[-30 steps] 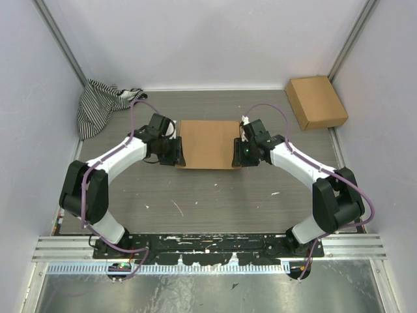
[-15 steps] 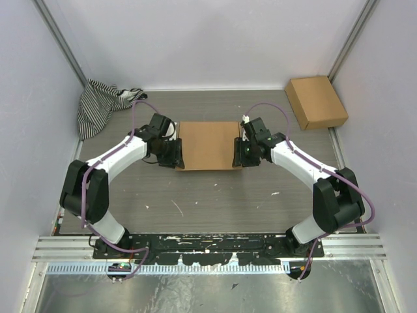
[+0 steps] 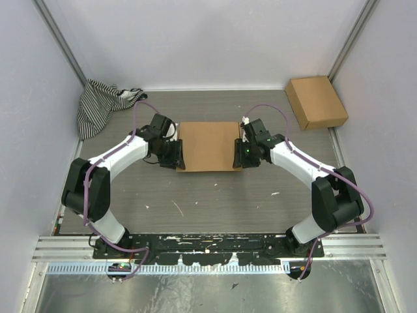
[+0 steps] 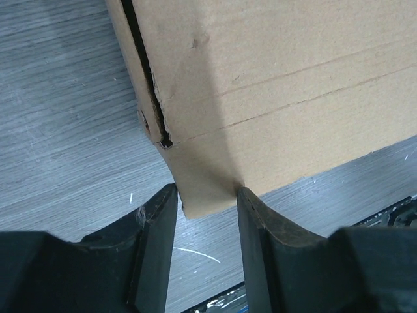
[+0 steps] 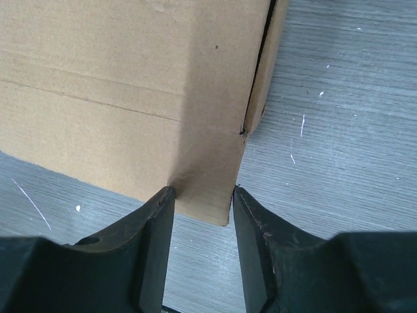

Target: Fold the paper box

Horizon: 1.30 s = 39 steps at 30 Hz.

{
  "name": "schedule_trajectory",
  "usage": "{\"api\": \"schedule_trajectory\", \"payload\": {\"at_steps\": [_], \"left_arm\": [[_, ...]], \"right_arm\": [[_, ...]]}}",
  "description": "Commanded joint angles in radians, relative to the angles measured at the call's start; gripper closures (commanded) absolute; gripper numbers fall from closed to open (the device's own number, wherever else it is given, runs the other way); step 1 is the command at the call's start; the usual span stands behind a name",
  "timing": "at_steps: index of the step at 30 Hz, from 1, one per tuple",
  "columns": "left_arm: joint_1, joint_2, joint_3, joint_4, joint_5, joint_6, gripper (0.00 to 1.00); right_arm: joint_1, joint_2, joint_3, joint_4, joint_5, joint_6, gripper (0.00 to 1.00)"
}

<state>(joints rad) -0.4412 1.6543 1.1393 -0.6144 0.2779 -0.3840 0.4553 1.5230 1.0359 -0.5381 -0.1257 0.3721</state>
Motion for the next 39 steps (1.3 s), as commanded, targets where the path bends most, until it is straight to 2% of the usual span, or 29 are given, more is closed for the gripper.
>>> {"api": "schedule_trajectory", "payload": {"at_steps": [1, 17, 39], "left_arm": [[-0.004, -0.016, 0.036, 0.0, 0.076, -0.016, 0.52], [0.035, -0.051, 0.062, -0.044, 0.159, -0.012, 0.53], [0.041, 0.037, 0.034, 0.008, 0.122, -0.002, 0.53]], "right_arm": [[0.001, -0.035, 0.018, 0.041, -0.062, 0.012, 0.54], [0.0, -0.079, 0.103, -0.038, -0.054, 0.024, 0.47], [0.0, -0.009, 0.029, 0.012, 0.05, -0.011, 0.47]]}}
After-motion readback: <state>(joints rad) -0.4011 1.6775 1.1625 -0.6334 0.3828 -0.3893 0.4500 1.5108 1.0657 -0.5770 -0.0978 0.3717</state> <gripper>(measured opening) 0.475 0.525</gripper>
